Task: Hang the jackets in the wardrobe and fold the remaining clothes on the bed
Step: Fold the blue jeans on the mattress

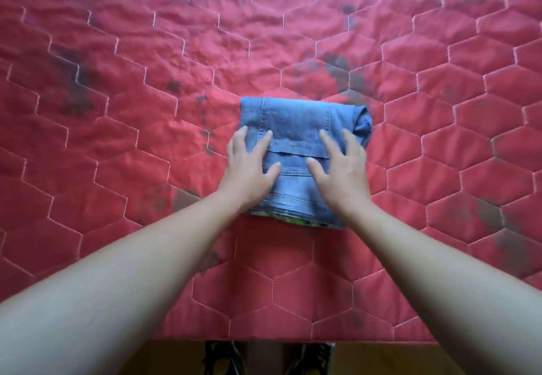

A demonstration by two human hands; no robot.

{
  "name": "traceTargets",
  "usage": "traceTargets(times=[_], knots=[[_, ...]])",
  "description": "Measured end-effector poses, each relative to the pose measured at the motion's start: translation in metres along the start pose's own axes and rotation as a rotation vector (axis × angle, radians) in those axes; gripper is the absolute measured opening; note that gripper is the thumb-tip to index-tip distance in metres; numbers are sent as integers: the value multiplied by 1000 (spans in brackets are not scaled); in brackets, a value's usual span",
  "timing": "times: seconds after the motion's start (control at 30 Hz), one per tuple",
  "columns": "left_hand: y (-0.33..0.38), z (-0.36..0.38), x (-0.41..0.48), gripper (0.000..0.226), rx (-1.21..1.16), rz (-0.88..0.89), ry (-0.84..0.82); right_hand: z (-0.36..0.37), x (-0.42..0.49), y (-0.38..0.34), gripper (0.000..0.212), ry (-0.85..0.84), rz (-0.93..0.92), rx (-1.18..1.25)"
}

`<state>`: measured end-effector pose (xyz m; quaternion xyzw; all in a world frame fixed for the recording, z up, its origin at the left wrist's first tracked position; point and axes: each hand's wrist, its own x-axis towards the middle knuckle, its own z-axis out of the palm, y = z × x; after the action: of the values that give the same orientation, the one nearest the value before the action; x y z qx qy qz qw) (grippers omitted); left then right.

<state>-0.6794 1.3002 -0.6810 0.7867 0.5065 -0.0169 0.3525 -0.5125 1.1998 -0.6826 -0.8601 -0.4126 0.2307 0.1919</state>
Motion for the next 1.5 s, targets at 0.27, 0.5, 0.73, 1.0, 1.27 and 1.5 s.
traceTargets(times=[0.27, 0.5, 0.73, 1.0, 1.27, 1.5], knots=[[-12, -17, 28, 39, -921, -477, -19, -18, 19, 20, 51, -114, 739, 949], [-14, -60, -47, 41, -1138, -488, -132, -63, -35, -20, 28, -576, 702, 1382], [7, -175, -180, 39, -1291, -466, -115, -153, -116, -123, 55, -666, 476, 1314], [61, -306, -379, 48, -1341, -368, 132, -261, -212, -244, 66, -855, 176, 1136], [53, -361, -571, 90, -1343, -348, 602, -292, -310, -384, 65, -1120, -157, 890], [-1, -389, -717, 66, -1191, -418, 937, -244, -414, -509, 56, -1276, -401, 710]])
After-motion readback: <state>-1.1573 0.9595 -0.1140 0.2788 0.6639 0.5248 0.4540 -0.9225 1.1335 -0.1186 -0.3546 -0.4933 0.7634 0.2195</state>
